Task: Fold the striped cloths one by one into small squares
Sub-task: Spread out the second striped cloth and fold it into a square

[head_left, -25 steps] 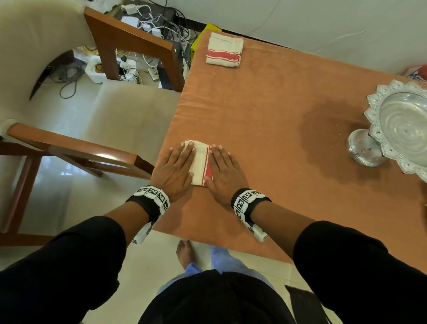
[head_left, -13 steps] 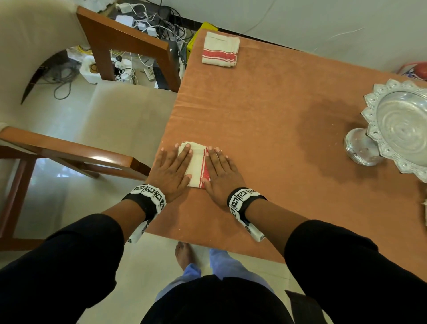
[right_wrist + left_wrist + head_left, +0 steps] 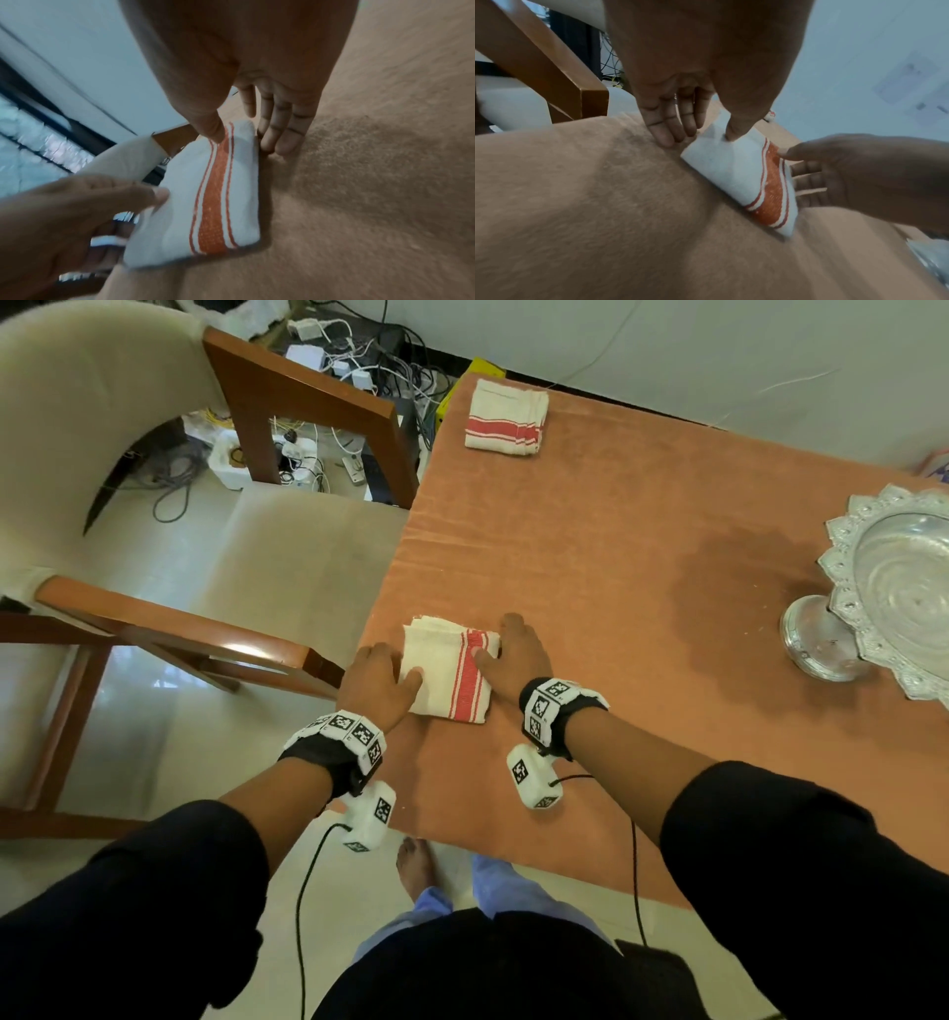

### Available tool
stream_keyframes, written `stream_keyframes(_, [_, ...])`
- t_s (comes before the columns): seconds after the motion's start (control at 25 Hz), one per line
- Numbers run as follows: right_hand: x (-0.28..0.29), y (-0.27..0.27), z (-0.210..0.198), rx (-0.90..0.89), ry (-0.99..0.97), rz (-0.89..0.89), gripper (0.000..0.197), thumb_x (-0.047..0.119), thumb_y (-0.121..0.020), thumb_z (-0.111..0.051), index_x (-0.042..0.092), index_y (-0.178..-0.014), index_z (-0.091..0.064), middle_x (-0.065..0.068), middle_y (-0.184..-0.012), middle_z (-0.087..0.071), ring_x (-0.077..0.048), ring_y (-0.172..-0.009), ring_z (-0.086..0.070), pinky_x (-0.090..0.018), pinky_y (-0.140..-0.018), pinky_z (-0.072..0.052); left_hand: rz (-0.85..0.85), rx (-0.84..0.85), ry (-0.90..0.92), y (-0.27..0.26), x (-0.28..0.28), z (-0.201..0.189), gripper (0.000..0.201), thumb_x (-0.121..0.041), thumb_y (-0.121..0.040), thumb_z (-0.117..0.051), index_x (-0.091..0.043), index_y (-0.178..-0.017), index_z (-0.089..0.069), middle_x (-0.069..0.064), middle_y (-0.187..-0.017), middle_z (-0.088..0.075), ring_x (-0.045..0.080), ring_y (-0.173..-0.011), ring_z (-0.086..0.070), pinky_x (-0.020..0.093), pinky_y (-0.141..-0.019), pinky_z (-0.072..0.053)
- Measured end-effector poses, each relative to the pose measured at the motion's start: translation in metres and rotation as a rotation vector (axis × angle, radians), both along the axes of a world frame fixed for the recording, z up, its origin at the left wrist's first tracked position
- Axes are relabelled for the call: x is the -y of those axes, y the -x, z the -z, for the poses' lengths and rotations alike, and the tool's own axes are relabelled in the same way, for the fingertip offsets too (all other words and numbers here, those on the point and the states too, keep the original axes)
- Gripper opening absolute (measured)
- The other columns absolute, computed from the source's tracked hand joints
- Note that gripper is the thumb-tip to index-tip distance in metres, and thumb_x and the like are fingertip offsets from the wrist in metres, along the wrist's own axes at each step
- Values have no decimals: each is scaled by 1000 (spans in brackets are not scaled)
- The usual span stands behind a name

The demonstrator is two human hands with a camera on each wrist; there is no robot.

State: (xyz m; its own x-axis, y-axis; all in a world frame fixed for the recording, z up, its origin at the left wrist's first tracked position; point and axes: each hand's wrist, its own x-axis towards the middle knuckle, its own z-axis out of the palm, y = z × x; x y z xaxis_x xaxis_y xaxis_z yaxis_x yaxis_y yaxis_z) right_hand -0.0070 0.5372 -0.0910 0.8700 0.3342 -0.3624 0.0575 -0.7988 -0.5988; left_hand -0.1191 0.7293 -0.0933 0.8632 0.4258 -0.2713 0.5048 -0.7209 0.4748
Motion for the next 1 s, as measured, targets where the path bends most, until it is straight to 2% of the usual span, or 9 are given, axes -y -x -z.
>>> stream_keyframes(0.16, [-4,-20,-5,-362,-116,228,47,29,-85,-77,16,-123,-52,-4,-110,-66,-22,-91,-68,-43,-74,-62,-132,-159,108,-13,5,-7,37,-50,-89,-70,-16,-100,-61,0,-93,-67,23,-85,-62,32,-69,-44])
stream_keyframes(0.28, [-5,-26,-3,-457,-101,239,37,25,-79,-82,9,-107,-65,-10,-93,-74,-24,-76,-71,-35,-57,-59,-175,-220,190,-20,3,-9,38,-49,-86,-75,-13,-98,-68,4,-95,-73,25,-88,-68,31,-68,-48])
stream_keyframes(0.44, [-5,-22,-2,-532,-161,279,45,30,-65,-85,9,-101,-68,-13,-95,-76,-27,-80,-73,-35,-59,-57,-192,-261,255,-25,0,-14,38,-46,-83,-81,-15,-76,-60,12,-87,-73,33,-87,-72,38,-73,-56])
stream_keyframes(0.52, [-4,-18,-4,-485,-175,264,37,30,-69,-84,15,-97,-66,-8,-97,-76,-26,-86,-73,-38,-68,-61,-195,-219,246,-21,1,-19,40,-45,-81,-82,-17,-73,-55,12,-88,-73,32,-86,-71,40,-74,-56])
stream_keyframes(0.6, [-2,-13,-8,-444,-193,242,26,26,-76,-83,18,-91,-63,-6,-98,-75,-26,-88,-73,-42,-75,-62,-197,-158,267,-15,-2,-19,40,-46,-79,-84,-15,-80,-58,9,-90,-73,29,-87,-70,42,-78,-57])
stream_keyframes(0.72, [2,-2,-19,-508,-263,242,29,18,-81,-82,15,-97,-59,-10,-102,-75,-29,-89,-74,-52,-71,-63,-195,-111,403,1,-11,-22,42,-45,-75,-88,-13,-92,-66,5,-90,-75,26,-86,-72,47,-82,-61])
stream_keyframes(0.84, [8,15,-31,-621,-356,231,33,8,-84,-80,9,-106,-55,-13,-109,-73,-29,-92,-75,-54,-67,-63,-194,-56,597,22,-22,-26,41,-32,-81,-88,-2,-100,-68,16,-96,-77,35,-94,-74,55,-84,-61])
stream_keyframes(0.92, [8,32,-38,-670,-364,165,36,7,-85,-80,8,-108,-53,-15,-111,-73,-32,-94,-75,-51,-67,-64,-181,-47,692,43,-29,-31,36,-24,-86,-83,4,-104,-69,18,-97,-77,37,-98,-74,50,-79,-63])
stream_keyframes(1.0, [5,49,-37,-715,-362,114,41,6,-85,-81,6,-115,-53,-17,-113,-73,-34,-95,-75,-49,-67,-64,-152,-63,736,65,-39,-31,28,-22,-88,-80,1,-101,-73,9,-93,-80,33,-99,-75,35,-73,-62])
